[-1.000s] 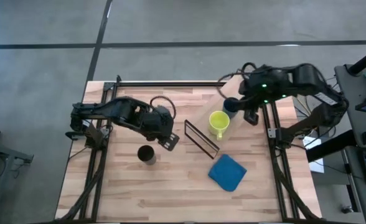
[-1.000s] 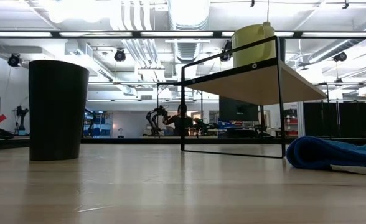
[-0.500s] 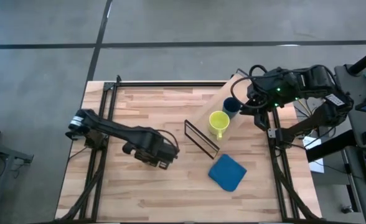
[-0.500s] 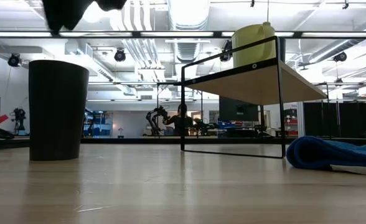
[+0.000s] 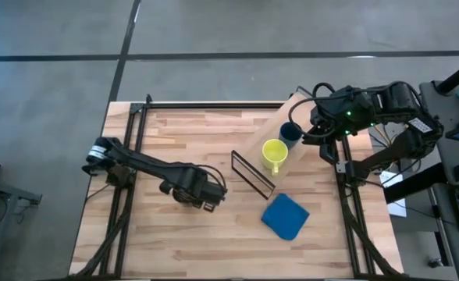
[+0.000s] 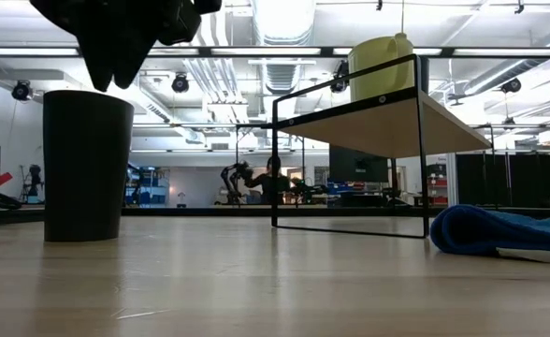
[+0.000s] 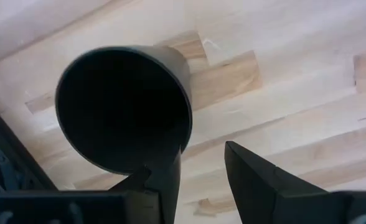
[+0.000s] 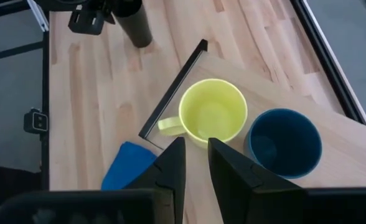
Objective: Stack small to large cups/mugs on shelf
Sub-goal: Put the black cup on the shelf
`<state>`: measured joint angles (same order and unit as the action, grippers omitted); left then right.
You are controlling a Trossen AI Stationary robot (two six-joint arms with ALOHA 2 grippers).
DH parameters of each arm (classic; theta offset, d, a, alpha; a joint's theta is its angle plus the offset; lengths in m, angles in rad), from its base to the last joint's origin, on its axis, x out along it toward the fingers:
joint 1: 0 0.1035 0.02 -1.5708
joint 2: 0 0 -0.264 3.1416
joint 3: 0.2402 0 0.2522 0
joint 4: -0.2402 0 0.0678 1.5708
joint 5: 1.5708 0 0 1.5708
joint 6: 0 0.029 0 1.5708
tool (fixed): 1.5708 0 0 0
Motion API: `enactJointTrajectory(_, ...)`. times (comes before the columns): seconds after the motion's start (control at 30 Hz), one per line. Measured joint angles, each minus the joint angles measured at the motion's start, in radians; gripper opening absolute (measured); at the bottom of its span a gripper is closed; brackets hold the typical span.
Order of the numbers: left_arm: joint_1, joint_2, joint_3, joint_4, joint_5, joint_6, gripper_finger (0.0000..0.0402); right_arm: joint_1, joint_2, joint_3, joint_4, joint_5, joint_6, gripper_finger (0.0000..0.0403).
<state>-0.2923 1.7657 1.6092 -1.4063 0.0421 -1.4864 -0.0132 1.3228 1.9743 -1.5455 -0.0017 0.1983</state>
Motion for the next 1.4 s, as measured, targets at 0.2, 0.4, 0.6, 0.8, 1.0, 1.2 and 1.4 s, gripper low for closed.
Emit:
enactJointTrajectory(0.2,0.004,0.0,-0.015,0.0,-0.037,0.0,0.0111,0.0,0.0,0.0,0.0,0.003,0.0,0.0063)
enactJointTrajectory(0.4,0.004,-0.001,-0.075,0.017,-0.044,0.004,0.0111,0.0,0.0,0.0,0.0,0.003,0.0,0.0063)
enactJointTrajectory(0.6,0.004,-0.001,-0.108,0.12,0.022,0.071,0.0075,0.0,0.0,0.0,0.0,0.003,0.0,0.0063)
enactJointTrajectory(0.8,0.004,-0.001,-0.089,0.267,0.038,0.137,0.0007,0.0,0.0,0.0,0.0,0.003,-0.006,0.0063)
enactJointTrajectory(1.0,0.002,0.015,0.002,0.42,0.052,0.195,0.0001,0.0,0.0,0.0,0.001,0.003,-0.024,0.0063)
enactJointTrajectory(1.2,0.01,0.136,0.187,0.418,0.053,0.326,0.0,0.0,0.0,-0.001,0.004,0.003,-0.041,0.0063)
enactJointTrajectory(1.4,0.017,0.324,0.463,0.319,0.059,0.501,0.0,0.0,0.0,-0.001,0.009,0.003,-0.045,0.0063)
